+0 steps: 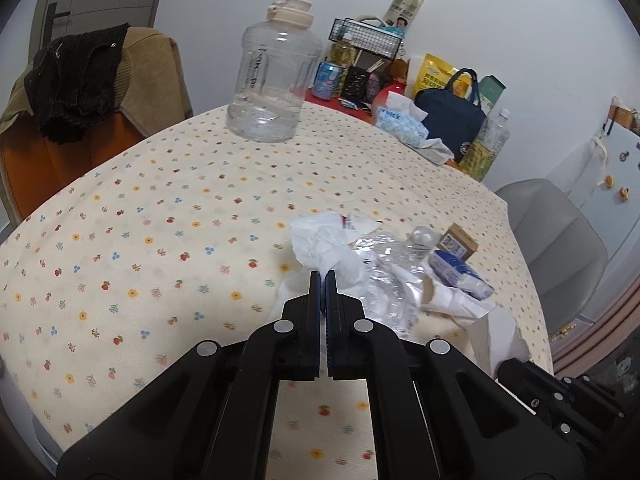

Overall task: Collect trash
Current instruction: 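Lift the red wrapper and tissue and turn both tools toward the bin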

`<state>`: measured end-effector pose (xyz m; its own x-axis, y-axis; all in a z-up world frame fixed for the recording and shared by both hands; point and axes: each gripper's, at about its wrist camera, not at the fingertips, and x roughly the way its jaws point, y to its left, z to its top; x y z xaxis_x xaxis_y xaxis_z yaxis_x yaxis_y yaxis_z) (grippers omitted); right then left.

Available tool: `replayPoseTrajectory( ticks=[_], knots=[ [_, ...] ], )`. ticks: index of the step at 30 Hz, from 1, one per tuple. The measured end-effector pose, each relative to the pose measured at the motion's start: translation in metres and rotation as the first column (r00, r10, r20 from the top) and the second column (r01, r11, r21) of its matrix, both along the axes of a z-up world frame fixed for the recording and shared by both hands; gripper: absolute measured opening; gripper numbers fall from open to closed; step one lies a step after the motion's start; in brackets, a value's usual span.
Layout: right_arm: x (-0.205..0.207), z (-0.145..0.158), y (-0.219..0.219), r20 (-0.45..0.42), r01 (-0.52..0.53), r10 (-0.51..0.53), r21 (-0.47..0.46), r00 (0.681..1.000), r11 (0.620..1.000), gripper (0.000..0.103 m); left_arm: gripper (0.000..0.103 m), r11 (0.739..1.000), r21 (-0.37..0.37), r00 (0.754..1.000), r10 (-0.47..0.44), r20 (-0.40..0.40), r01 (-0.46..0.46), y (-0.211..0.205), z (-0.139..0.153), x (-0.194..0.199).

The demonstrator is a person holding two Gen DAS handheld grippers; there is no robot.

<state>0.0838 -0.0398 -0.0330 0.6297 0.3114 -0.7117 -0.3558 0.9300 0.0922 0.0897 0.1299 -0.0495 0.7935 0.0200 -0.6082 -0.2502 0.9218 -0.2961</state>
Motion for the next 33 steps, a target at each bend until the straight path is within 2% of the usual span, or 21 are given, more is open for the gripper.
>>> replayPoseTrajectory(
  ticks=[11,19,33],
  knots=[
    [-0.014,0.025,-0.048,0.057,0.077,-0.081,0.059,0.995,0.995,0.002,0.003,0.997,0.04,0.996,-0.066,0.055,0.064,-0.039,0.031,-0.012],
    [-0.025,0.031,-0.088,0.073,0.143,-0.15,0.098,0.986,0.985,0.002,0.003,0.989,0.074,0.988,-0.137,0.074,0.132,-0.079,0.047,-0.013],
    [-0.037,0.032,-0.176,0.076,0.309,-0.322,0.145,0.944,0.94,0.002,0.003,0.949,0.106,0.949,-0.305,0.084,0.295,-0.169,0.064,0.001]
  ],
)
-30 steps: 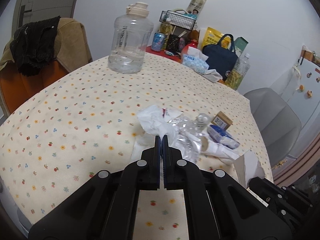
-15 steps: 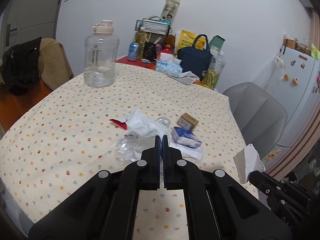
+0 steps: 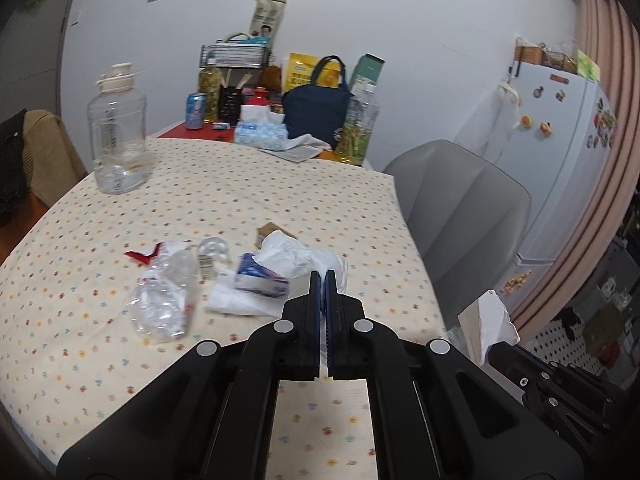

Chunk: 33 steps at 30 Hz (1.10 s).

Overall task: Collect trash
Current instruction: 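Lift the red wrapper and tissue and turn both tools toward the bin, then hold the tissue and red wrapper above the white bin with both grippers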

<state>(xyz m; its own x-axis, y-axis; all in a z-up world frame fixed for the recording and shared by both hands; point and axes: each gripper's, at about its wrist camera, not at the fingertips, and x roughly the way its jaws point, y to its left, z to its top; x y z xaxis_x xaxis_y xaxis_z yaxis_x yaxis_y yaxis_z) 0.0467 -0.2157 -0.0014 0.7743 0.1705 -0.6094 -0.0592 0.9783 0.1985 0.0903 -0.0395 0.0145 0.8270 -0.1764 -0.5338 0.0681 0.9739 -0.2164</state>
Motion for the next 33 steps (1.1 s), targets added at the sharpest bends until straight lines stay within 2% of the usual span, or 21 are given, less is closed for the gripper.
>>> replayPoseTrajectory(
  ticks=[8,19,27,33],
  knots=[
    [-0.007,-0.006,-0.051,-0.002,0.103,-0.103,0.026,0.995,0.994,0.002,0.003,0.995,0.034,0.996,-0.089,-0.013,0.089,-0.054,-0.002,0.01],
    [-0.013,-0.027,-0.129,-0.03,0.247,-0.245,0.081,0.969,0.966,0.002,0.003,0.971,0.09,0.975,-0.217,-0.048,0.22,-0.14,-0.009,0.023],
    [-0.021,-0.047,-0.19,-0.069,0.355,-0.35,0.114,0.934,0.928,0.002,0.003,0.94,0.122,0.947,-0.31,-0.088,0.319,-0.206,-0.022,0.029],
    [-0.028,-0.062,-0.232,-0.101,0.423,-0.412,0.134,0.905,0.896,0.002,0.003,0.906,0.14,0.915,-0.381,-0.136,0.398,-0.257,-0.037,0.032]
  ],
)
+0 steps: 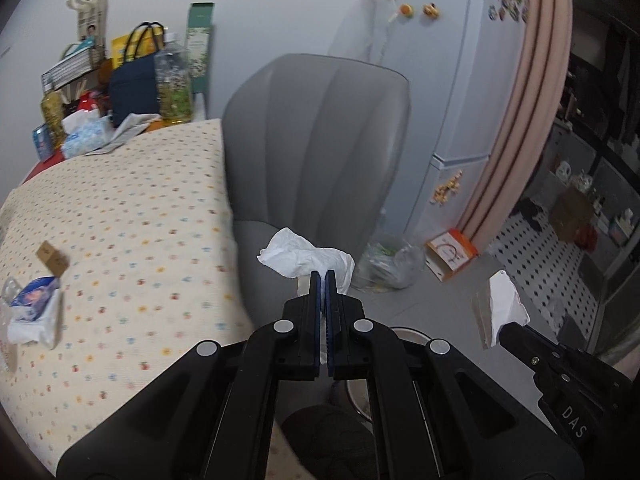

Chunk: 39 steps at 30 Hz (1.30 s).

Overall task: Collect trash
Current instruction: 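Hold the tissue and red wrapper above the white bin with both grippers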

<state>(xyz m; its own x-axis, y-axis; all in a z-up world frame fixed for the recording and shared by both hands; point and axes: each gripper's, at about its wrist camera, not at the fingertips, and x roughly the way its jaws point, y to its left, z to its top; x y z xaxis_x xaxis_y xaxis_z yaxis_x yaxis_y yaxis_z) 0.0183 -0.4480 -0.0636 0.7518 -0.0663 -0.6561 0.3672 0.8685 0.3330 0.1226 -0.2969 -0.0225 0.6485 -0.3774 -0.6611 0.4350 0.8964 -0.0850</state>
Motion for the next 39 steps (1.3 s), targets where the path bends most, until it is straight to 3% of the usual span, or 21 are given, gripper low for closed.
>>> replayPoseTrajectory(
  ticks=[9,20,31,39],
  knots=[
    [-0.015,-0.027,-0.061,-0.027,0.116,-0.114,0.057,0.993,0.992,0.002,0.003,0.991,0.061,0.992,-0.113,-0.057,0.117,-0.075,-0.022,0.003],
    [-0.029,-0.069,-0.11,-0.086,0.209,-0.2,0.116,0.976,0.971,0.002,0.003,0.962,0.148,0.966,-0.204,-0.161,0.228,-0.147,-0.075,-0.001],
    [-0.039,-0.111,-0.137,-0.158,0.274,-0.25,0.153,0.955,0.95,0.002,0.003,0.931,0.199,0.932,-0.251,-0.26,0.306,-0.186,-0.127,-0.005],
    [-0.04,-0.13,-0.15,-0.198,0.308,-0.274,0.168,0.941,0.936,0.002,0.004,0.923,0.186,0.898,-0.255,-0.359,0.336,-0.192,-0.153,0.009]
  ],
)
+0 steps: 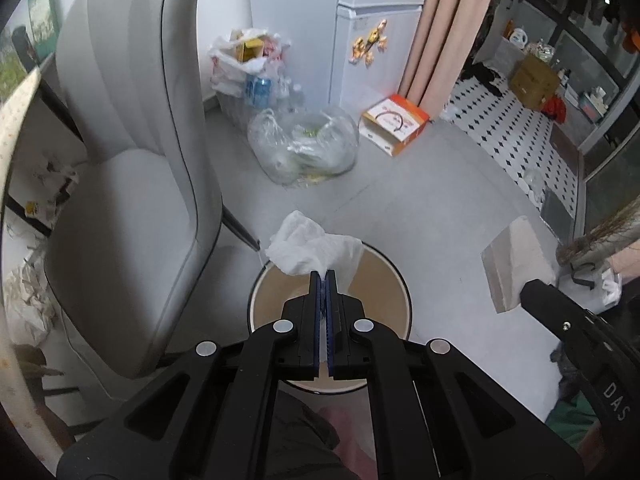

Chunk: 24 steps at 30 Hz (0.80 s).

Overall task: Collect trash
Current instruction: 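Hold the tissue and red wrapper above the white bin with both grippers, then open both grippers to drop the tissue and red wrapper into the bin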

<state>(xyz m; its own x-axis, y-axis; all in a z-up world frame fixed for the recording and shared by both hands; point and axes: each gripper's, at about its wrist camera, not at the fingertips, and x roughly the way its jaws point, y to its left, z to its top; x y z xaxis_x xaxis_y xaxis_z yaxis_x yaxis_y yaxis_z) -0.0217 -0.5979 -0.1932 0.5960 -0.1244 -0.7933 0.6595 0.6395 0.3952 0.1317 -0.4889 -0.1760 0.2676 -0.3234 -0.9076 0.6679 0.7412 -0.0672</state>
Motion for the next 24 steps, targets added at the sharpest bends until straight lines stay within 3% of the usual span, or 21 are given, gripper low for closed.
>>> replayPoseTrajectory(
  ticks=[3,5,7,8,12,16,24],
  knots=[
    [0.003,-0.003,0.0,-0.002,-0.002,0.002,0.004,1.0,1.0,0.002,0.007,1.0,-0.014,0.998,0.002,-0.059,-0.003,0.002,-0.008,0.004],
    [0.005,-0.004,0.0,-0.005,-0.002,0.002,0.003,1.0,1.0,0.002,0.021,1.0,-0.026,0.997,-0.003,-0.073,0.002,0.003,-0.01,0.004],
    [0.005,-0.005,0.0,-0.007,-0.001,0.001,0.003,1.0,1.0,0.002,0.053,0.999,-0.034,0.998,0.003,-0.059,-0.005,0.005,-0.008,0.004],
    [0.005,-0.005,-0.001,-0.007,-0.001,0.001,0.003,1.0,1.0,0.002,0.059,0.999,-0.034,0.999,0.009,-0.046,-0.01,0.007,-0.006,0.004],
    [0.006,-0.005,-0.002,-0.009,-0.005,0.005,0.002,1.0,1.0,0.002,0.061,0.998,-0.024,0.998,0.054,-0.015,-0.054,0.014,0.004,0.009],
    [0.013,-0.003,0.006,-0.006,-0.026,0.026,0.0,1.0,1.0,0.002,0.079,0.995,-0.03,0.994,0.099,0.048,-0.097,0.026,0.023,0.015],
    [0.045,0.008,0.033,0.022,-0.118,0.118,0.0,0.993,0.993,0.006,0.087,0.974,-0.068,0.967,0.224,0.12,-0.217,0.072,0.064,0.03]
  ],
)
